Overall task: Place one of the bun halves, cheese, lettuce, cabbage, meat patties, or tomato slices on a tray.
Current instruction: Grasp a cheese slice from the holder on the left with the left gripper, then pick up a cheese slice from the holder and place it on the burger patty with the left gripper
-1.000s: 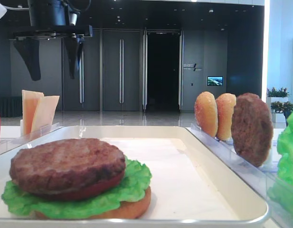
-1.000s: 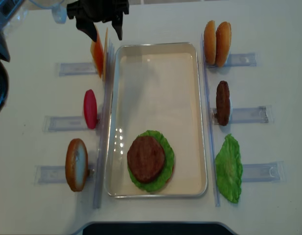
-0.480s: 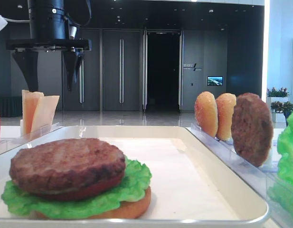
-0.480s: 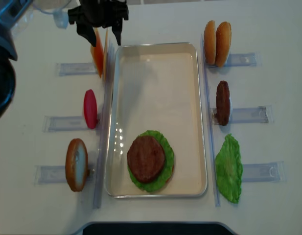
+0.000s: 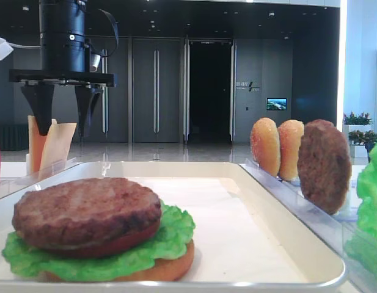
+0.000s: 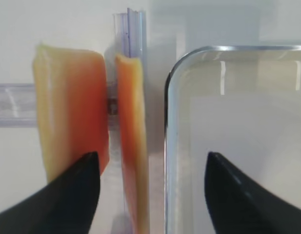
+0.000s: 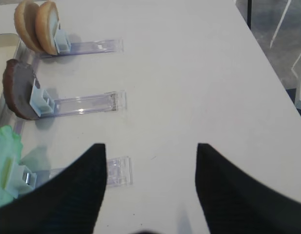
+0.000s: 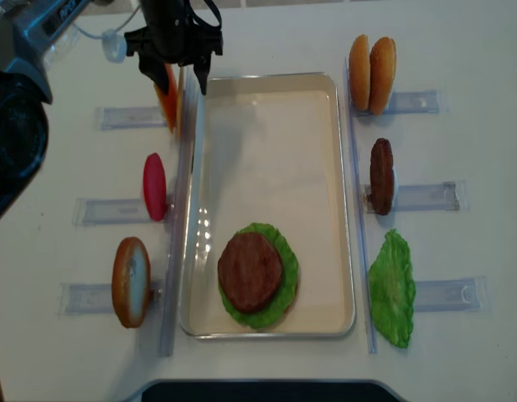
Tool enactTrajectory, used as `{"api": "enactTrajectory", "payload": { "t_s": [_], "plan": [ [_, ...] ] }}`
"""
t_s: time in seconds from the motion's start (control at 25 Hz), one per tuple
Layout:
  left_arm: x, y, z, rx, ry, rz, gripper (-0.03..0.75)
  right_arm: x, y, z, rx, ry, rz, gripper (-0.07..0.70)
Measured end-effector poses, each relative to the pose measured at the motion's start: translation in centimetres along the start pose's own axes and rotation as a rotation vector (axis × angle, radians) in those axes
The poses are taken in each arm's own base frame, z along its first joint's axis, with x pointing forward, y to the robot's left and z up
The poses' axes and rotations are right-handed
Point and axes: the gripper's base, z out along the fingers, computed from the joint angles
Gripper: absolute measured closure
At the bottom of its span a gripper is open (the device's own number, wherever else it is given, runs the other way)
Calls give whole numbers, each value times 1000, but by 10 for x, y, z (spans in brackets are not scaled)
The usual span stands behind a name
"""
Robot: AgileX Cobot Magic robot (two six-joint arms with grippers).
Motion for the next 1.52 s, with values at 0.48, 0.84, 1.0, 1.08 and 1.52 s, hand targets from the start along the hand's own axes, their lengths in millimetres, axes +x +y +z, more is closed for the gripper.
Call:
{"api": "enactTrajectory", "payload": {
  "t_s": [0.48,0.84,1.0,1.08,1.52],
  "plan": [
    [-1,2,0,-25,-5,90,678,0,0,0,0,0,0,214],
    [-5,-4,-23,64,-41,109,682,0,0,0,0,0,0,214],
    [0,-7,-55,154,-84,105,683,0,0,0,0,0,0,214],
    [3,-9,-71,182,-109,108,683,0,0,0,0,0,0,214],
    [48,-34,-141,318,-180,204,683,0,0,0,0,0,0,214]
  ]
}}
